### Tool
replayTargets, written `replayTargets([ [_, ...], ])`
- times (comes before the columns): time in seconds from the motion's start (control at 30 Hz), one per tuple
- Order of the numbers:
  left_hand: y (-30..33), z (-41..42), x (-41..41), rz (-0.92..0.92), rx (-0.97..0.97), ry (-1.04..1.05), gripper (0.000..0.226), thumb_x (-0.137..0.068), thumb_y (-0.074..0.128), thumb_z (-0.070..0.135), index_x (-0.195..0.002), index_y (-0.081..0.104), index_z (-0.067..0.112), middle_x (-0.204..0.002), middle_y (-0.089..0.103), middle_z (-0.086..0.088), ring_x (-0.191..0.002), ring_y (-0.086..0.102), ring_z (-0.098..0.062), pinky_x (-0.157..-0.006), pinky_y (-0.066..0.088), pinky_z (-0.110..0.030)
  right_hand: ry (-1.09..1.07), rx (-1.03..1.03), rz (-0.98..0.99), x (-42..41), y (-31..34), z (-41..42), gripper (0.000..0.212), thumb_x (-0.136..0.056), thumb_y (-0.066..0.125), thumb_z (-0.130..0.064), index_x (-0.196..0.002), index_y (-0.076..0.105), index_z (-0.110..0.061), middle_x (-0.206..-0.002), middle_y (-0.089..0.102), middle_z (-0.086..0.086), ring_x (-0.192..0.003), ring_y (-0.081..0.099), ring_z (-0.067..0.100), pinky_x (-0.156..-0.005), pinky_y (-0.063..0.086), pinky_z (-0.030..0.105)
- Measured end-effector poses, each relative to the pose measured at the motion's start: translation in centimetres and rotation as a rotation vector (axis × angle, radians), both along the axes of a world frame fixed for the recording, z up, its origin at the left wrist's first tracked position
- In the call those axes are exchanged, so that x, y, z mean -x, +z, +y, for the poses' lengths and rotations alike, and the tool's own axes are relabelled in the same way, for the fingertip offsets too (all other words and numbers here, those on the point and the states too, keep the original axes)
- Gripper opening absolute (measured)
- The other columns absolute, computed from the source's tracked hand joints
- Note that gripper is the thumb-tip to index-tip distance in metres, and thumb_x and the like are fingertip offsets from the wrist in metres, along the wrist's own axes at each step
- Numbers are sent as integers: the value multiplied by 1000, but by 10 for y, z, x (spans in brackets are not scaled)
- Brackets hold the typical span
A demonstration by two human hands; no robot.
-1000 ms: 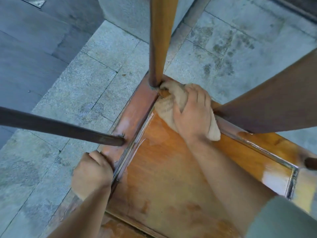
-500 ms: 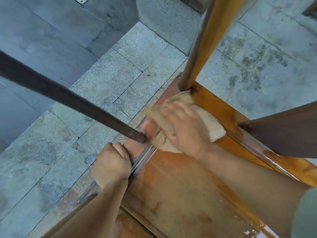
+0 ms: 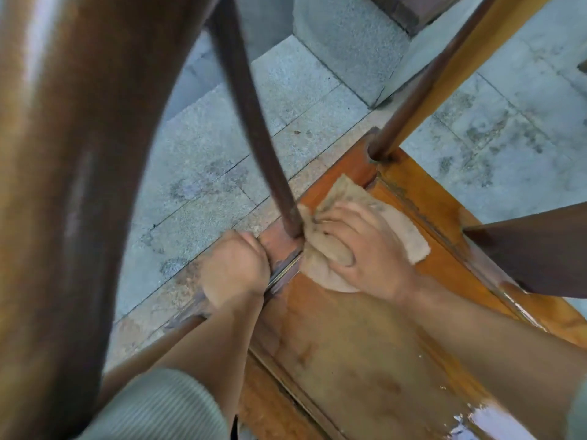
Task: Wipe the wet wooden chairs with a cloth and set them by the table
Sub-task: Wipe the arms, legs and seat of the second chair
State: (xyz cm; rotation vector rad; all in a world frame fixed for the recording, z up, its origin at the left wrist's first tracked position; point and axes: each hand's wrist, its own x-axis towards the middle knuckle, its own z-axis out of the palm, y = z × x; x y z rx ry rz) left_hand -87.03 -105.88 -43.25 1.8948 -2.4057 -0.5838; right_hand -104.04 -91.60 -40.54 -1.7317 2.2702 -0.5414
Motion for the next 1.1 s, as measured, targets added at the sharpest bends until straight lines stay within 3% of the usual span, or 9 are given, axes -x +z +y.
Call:
replayTargets([
  [0.07, 7, 0, -2, -2, 39, 10, 41, -94, 19, 34, -79, 51, 13, -75, 65, -15, -69, 61, -36, -60, 38, -37, 75, -18, 5, 3, -2, 2, 45, -84, 69, -33, -122, 71, -8, -131, 66, 10, -131, 54, 36, -115, 38, 51],
  [0.27, 17, 36, -39, -23, 62, -180, 27, -90, 49, 7, -115, 57, 1, -112, 58, -23, -106, 54, -43, -95, 42, -51, -398, -36, 54, -75, -7, -9, 39, -85, 68, -30, -118, 68, -10, -128, 64, 5, -134, 48, 32, -118, 34, 43],
  [0.33, 24, 58, -70, -58, 5, -350, 56, -95, 46, 11, -148, 33, 0, -149, 36, -22, -140, 30, -39, -120, 16, -40, -241, -86, 71, -116, -6, -4, 39, -88, 60, -31, -121, 65, -13, -130, 62, 5, -135, 48, 31, -119, 31, 43],
  [0.4, 35, 74, -100, -14, 25, -470, 68, -93, 52, 14, -153, 25, -1, -159, 24, -19, -150, 14, -31, -120, -2, -32, -103, -65, 48, -143, -5, -11, 48, -81, 64, -31, -126, 64, -12, -134, 61, 7, -134, 48, 31, -119, 29, 42],
  [0.5, 32, 93, -145, 3, 25, -614, 74, -71, 60, -4, -142, 40, -13, -151, 36, -30, -142, 34, -42, -114, 32, -48, -75, 5, 78, -145, -5, -47, 46, -81, 66, -35, -120, 67, -11, -126, 65, 8, -122, 52, 32, -111, 34, 41],
  [0.67, 15, 104, -194, 162, 102, -611, 43, -84, 61, 8, -125, 59, -6, -132, 50, -26, -128, 43, -41, -105, 40, -55, -129, 17, 140, -150, -9, -130, 26, -81, 69, -31, -98, 72, -11, -100, 70, 10, -100, 60, 32, -91, 42, 40],
  [0.77, 21, 92, -205, 229, 92, -419, 27, -95, 56, 21, -112, 62, 1, -115, 55, -17, -109, 49, -32, -96, 43, -46, -210, 46, 124, -175, 0, -129, 14, -72, 64, -27, -75, 71, -15, -76, 69, 5, -74, 68, 28, -69, 51, 30],
  [0.87, 29, 67, -206, 310, -12, -119, 23, -98, 44, 21, -102, 61, 6, -96, 62, -14, -93, 51, -25, -83, 44, -44, -192, 258, 39, -191, -6, -82, 24, -79, 57, -26, -92, 68, -11, -93, 67, 9, -98, 62, 32, -95, 48, 39],
  [1.1, 34, 37, -209, 323, -161, 20, 20, -99, 50, 15, -88, 63, 4, -82, 66, -13, -79, 61, -35, -75, 52, -52, -164, -4, -8, -246, -7, 21, 30, -95, 61, -27, -120, 68, -11, -121, 65, 7, -130, 53, 34, -115, 37, 46],
])
